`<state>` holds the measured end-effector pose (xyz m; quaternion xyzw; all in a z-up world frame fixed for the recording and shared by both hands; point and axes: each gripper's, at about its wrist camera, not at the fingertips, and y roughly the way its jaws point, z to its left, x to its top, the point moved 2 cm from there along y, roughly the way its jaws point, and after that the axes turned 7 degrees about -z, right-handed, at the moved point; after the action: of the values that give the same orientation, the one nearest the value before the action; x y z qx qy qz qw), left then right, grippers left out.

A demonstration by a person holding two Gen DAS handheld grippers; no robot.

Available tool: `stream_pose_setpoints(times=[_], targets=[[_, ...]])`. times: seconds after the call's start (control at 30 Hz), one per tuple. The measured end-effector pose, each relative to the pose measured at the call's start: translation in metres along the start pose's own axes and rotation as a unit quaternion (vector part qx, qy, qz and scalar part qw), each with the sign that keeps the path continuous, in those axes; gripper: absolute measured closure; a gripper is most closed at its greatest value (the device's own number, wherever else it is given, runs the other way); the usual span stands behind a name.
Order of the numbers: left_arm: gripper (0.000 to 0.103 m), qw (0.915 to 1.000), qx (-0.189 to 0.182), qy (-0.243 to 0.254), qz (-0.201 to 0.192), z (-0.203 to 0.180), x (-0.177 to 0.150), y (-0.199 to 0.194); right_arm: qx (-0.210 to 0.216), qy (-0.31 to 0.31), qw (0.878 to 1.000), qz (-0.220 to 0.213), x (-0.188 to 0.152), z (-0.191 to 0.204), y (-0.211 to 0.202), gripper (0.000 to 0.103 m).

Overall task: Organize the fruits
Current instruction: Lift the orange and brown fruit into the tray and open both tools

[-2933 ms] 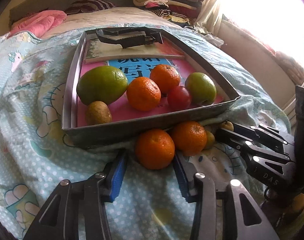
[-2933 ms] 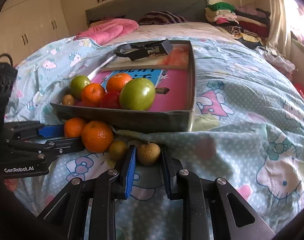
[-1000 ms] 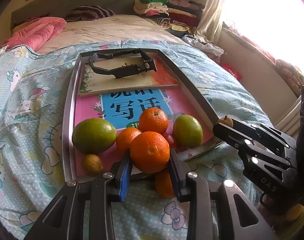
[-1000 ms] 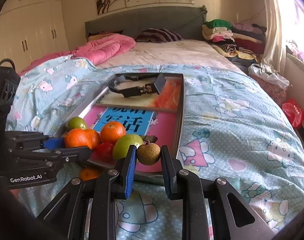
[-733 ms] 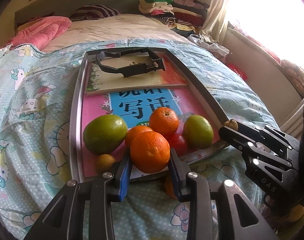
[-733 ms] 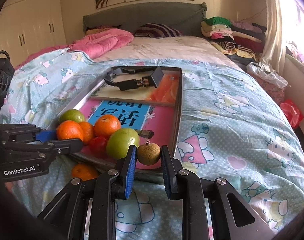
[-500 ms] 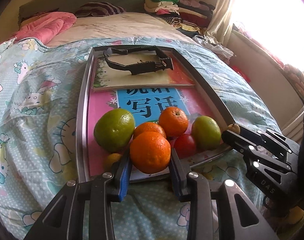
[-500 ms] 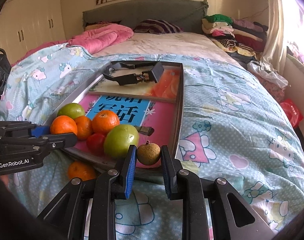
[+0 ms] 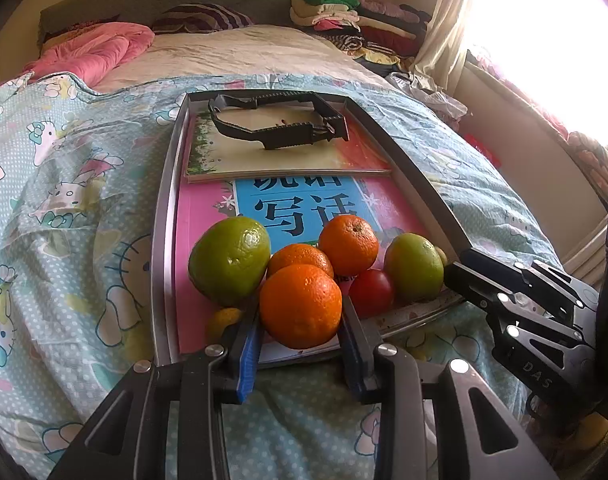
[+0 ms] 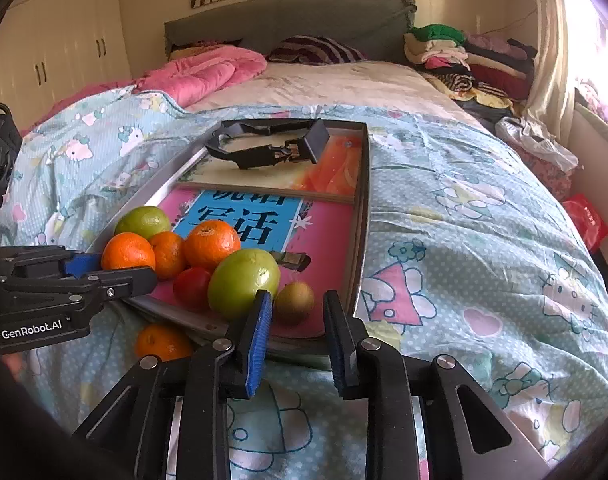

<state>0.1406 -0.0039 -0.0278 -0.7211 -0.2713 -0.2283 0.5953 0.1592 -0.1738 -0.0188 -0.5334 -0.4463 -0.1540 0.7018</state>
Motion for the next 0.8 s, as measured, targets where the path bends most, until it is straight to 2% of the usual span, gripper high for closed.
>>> stream_pose_setpoints(times=[0.1, 0.3, 0.67, 0.8], targets=[[0.066, 1.0000, 0.000, 0.001, 0.000, 0.000, 0.000, 0.000, 0.002, 0.002, 1.000, -0.016, 0.001, 0.000, -0.006, 0.065], [0.066, 1.0000, -0.001, -0.001, 0.000, 0.000, 0.000, 0.000, 0.003, 0.000, 1.000, -0.027, 0.002, 0.003, -0.012, 0.056], [0.061, 1.0000, 0.001, -0.001, 0.000, -0.001, 0.000, 0.000, 0.011, -0.006, 1.000, -0.025, 0.000, 0.009, -0.012, 0.054], [0.054, 1.0000, 0.000, 0.003, -0.003, -0.003, 0.001, -0.001, 0.010, -0.008, 1.000, -0.024, 0.001, 0.010, -0.011, 0.054]])
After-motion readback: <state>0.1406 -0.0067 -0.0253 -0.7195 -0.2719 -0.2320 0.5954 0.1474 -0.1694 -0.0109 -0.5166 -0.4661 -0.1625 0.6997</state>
